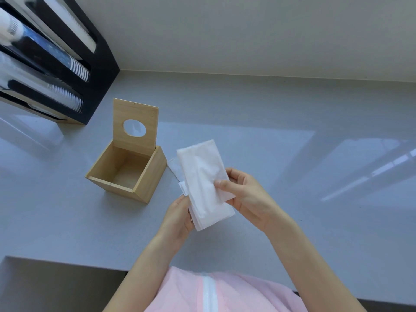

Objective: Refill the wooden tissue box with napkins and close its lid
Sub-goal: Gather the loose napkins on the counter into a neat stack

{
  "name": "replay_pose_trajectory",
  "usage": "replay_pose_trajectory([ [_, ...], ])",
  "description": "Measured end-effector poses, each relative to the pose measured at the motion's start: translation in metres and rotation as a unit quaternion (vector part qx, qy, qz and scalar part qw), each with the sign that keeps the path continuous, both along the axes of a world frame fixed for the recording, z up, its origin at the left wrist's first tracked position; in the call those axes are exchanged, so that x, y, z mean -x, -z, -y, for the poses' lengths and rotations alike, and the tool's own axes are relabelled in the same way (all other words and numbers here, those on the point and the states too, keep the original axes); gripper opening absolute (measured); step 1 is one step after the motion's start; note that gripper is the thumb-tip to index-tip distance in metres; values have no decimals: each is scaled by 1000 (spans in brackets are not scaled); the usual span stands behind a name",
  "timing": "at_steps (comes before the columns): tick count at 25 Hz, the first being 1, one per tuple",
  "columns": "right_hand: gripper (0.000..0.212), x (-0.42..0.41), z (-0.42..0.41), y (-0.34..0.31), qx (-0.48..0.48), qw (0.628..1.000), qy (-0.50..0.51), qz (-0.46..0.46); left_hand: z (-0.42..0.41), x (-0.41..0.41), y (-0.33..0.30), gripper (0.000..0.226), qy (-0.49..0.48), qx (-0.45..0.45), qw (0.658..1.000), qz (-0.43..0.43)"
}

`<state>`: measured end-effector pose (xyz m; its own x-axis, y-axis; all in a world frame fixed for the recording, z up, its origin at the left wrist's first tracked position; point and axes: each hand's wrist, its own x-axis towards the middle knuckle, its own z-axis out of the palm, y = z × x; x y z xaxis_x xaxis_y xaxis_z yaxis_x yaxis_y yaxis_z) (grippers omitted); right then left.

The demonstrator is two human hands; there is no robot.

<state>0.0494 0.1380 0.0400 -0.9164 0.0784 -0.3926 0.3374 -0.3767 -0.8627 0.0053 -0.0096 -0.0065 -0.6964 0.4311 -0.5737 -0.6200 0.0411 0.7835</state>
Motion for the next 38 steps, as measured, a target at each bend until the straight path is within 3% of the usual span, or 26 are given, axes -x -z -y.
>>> replay_pose_trajectory([
  [4, 17, -12, 8, 30, -154, 984, -9, 93, 0, -1, -2, 30, 6, 3, 1000, -11],
  [8, 16, -14, 10, 36, -194, 975, -2, 108, -1, -2, 0, 28, -13, 22, 1000, 1],
  [13, 16, -14, 12, 33, -202, 975, 20, 96, -3, -2, -7, 32, -46, 2, 999, 24],
  [20, 12, -14, 16, 38, -212, 972, 8, 101, 4, -6, -3, 40, -14, -8, 1000, -2],
  [26, 16, -13, 22, 41, -241, 964, 5, 115, 14, -11, -1, 58, -1, -30, 1000, -9],
  [32, 10, -11, 31, 41, -246, 962, -35, 110, 28, -11, 0, 26, -17, 17, 1000, -19],
  [38, 14, -2, 46, 46, -227, 962, -79, 130, 43, -3, 0, 18, -45, 40, 998, -11],
])
